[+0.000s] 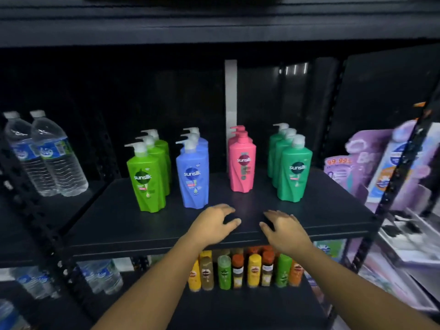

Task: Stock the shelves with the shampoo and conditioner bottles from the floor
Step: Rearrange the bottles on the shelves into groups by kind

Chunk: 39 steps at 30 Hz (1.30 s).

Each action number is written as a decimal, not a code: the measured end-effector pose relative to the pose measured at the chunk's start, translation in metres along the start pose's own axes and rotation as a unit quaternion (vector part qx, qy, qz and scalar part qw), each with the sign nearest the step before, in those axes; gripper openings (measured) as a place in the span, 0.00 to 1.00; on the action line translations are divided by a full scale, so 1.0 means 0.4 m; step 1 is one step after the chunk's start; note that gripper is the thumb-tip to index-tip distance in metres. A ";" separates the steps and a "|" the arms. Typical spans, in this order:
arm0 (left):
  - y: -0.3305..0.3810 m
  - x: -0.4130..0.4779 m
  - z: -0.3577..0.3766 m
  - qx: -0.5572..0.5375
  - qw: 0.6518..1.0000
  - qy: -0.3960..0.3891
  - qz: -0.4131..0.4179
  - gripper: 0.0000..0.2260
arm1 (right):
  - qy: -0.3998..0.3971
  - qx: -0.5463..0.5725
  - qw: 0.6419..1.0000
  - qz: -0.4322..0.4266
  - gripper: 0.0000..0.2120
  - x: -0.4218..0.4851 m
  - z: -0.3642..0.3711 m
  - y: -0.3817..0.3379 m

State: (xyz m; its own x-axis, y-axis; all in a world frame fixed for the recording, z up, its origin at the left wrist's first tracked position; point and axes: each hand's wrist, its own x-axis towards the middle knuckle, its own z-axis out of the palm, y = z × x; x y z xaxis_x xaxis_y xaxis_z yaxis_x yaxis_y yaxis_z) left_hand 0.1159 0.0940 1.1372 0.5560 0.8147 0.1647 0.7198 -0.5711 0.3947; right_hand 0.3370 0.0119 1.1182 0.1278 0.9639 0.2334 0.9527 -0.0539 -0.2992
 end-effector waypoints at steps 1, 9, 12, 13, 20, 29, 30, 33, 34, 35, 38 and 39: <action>0.024 0.022 0.018 0.005 1.000 -0.029 -0.004 0.28 | 0.022 0.001 1.000 0.014 0.24 0.001 -0.009 0.025; 0.101 0.115 0.087 0.078 0.990 -0.096 -0.062 0.29 | 0.186 0.247 0.935 0.176 0.43 0.094 -0.053 0.105; 0.096 0.108 0.094 0.087 0.990 -0.095 -0.064 0.28 | 0.189 0.304 0.910 0.208 0.54 0.143 -0.063 0.121; 0.094 0.107 0.095 0.088 0.990 -0.093 -0.064 0.28 | 0.182 0.310 0.910 0.208 0.56 0.156 -0.063 0.129; 0.092 0.111 0.098 0.089 0.990 -0.081 -0.068 0.29 | 0.187 0.308 0.918 0.167 0.42 0.187 -0.050 0.185; 0.094 0.109 0.102 0.086 0.992 -0.063 -0.069 0.28 | 0.201 0.310 0.916 0.155 0.37 0.178 -0.038 0.192; 0.093 0.108 0.103 0.084 0.992 -0.059 -0.068 0.28 | 0.219 0.292 0.919 0.151 0.36 0.172 -0.038 0.190; 0.093 0.103 0.106 0.070 0.994 -0.038 -0.068 0.29 | 0.289 0.180 0.935 0.094 0.27 0.137 -0.028 0.178; 0.094 0.101 0.106 0.064 0.995 -0.029 -0.069 0.29 | 0.297 0.141 0.942 0.064 0.24 0.123 -0.023 0.171; 0.094 0.099 0.107 0.059 0.996 -0.021 -0.068 0.30 | 0.290 0.110 0.950 0.031 0.21 0.110 -0.016 0.162; 0.092 0.085 0.108 0.051 0.997 0.016 -0.059 0.27 | 0.207 0.058 0.975 -0.057 0.18 0.078 0.012 0.129; 0.091 0.075 0.106 0.051 0.997 0.029 -0.050 0.25 | 0.174 0.044 0.981 -0.076 0.19 0.070 0.021 0.115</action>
State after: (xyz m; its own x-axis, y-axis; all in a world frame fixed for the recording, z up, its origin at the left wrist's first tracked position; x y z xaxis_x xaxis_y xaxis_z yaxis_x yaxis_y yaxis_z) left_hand 0.1765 0.0933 1.1181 0.4567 0.8709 0.1817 0.8110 -0.4915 0.3174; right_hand 0.3822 0.0385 1.1030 0.0878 0.8113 0.5780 0.9424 0.1204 -0.3122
